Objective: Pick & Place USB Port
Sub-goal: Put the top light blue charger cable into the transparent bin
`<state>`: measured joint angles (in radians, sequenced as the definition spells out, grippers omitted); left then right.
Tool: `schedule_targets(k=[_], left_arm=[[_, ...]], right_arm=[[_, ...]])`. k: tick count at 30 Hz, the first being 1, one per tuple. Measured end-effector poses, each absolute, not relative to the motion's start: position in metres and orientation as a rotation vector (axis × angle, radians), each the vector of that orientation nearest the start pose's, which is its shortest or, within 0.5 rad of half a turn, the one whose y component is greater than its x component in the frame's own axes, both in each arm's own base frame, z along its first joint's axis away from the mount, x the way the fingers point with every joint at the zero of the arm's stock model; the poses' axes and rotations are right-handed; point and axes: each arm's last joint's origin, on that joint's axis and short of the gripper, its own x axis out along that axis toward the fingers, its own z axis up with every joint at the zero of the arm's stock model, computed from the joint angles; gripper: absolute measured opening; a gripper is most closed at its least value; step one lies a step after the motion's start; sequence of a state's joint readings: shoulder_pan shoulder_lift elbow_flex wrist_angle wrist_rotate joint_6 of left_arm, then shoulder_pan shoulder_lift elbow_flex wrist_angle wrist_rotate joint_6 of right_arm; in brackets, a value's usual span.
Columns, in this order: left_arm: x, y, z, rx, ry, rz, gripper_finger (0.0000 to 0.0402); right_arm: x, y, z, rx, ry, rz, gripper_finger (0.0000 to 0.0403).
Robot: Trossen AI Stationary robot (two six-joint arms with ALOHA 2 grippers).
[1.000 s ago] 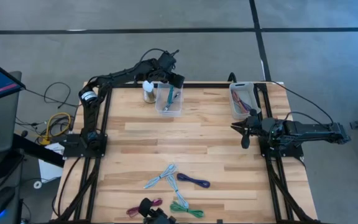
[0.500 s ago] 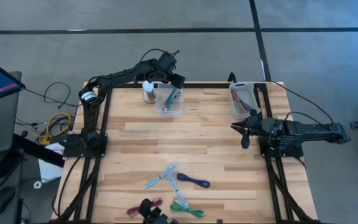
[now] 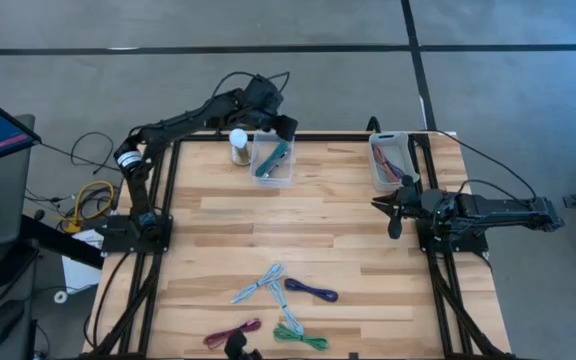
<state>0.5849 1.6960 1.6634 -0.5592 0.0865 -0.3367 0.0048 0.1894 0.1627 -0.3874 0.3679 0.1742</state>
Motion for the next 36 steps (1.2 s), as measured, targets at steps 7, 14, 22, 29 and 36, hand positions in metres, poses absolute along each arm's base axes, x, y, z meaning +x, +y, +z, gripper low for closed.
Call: schedule_targets(k=[7, 14, 22, 29, 36], left_arm=[[0.307, 0.200, 0.391, -0.497, 0.350, 0.569, 0.0126], [0.309, 0.171, 0.396, -0.536, 0.421, 0.343, 0.0124], [0.330, 0.101, 0.388, -0.477, 0.583, 0.176, 0.0107], [0.341, 0.043, 0.388, -0.418, 0.626, 0.009, 0.0106], [0.329, 0.005, 0.385, -0.377, 0.760, -0.081, 0.0106]], right_arm=[[0.094, -0.010, 0.169, 0.093, 0.376, -0.393, 0.0058], [0.094, -0.010, 0.169, 0.078, 0.379, -0.390, 0.0058], [0.094, -0.010, 0.169, 0.078, 0.373, -0.389, 0.0058], [0.094, -0.010, 0.169, 0.078, 0.373, -0.390, 0.0058], [0.094, -0.010, 0.169, 0.078, 0.373, -0.390, 0.0058]])
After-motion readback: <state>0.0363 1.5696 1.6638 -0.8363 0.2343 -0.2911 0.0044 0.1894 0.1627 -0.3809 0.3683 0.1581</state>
